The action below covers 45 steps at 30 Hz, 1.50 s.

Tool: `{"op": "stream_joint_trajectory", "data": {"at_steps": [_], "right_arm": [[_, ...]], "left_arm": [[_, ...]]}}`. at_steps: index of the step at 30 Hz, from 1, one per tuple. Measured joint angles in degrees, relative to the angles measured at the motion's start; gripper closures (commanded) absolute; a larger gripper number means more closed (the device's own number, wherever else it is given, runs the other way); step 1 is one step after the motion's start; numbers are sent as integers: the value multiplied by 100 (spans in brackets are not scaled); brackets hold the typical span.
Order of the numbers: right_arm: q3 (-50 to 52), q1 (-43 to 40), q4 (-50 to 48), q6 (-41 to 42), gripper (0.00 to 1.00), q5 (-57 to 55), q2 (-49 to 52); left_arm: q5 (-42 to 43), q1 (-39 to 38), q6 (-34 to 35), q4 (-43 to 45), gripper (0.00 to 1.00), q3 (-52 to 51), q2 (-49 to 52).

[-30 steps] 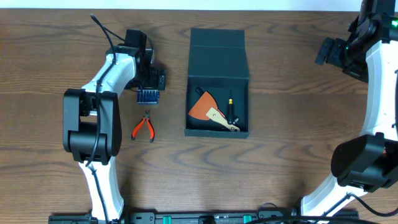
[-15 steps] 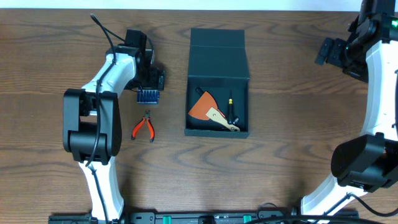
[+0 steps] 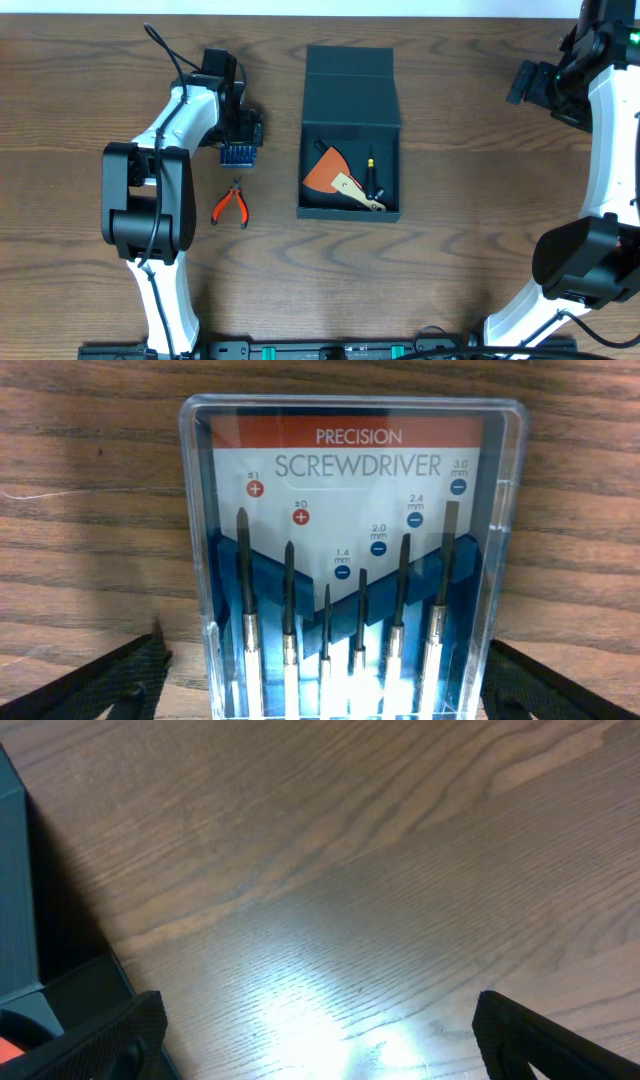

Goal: Pack container
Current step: 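Lower the left gripper and grasp the screwdriver case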

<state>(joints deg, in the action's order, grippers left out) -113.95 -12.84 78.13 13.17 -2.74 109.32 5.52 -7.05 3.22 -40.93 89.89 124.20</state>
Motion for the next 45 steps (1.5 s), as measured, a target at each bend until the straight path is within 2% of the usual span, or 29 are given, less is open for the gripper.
{"op": "stream_joint_trajectory", "data": {"at_steps": [18, 23, 27, 28, 29, 32, 36, 40, 45], "right_arm": [[0, 0, -2, 0, 1, 0, 0], [0, 0, 0, 0, 1, 0, 2], [0, 0, 0, 0, 1, 0, 2], [0, 0, 0, 0, 1, 0, 0], [0, 0, 0, 0, 1, 0, 0], [0, 0, 0, 0, 1, 0, 0], [0, 0, -2, 0, 1, 0, 2], [0, 0, 0, 0, 1, 0, 0], [0, 0, 0, 0, 1, 0, 0]], "left_arm": [[-271, -334, 127, 46, 1, 39, 70], [-282, -337, 140, 44, 16, 48, 74], [-275, -337, 129, 42, 20, 55, 76], [-275, -337, 131, 42, 25, 55, 76], [-280, -334, 138, 42, 34, 55, 76], [-304, -337, 144, 42, 48, 66, 76], [-291, -337, 131, 28, 49, 74, 76], [-293, -337, 129, 28, 59, 76, 76], [-308, -337, 127, 26, 60, 76, 76]]}}
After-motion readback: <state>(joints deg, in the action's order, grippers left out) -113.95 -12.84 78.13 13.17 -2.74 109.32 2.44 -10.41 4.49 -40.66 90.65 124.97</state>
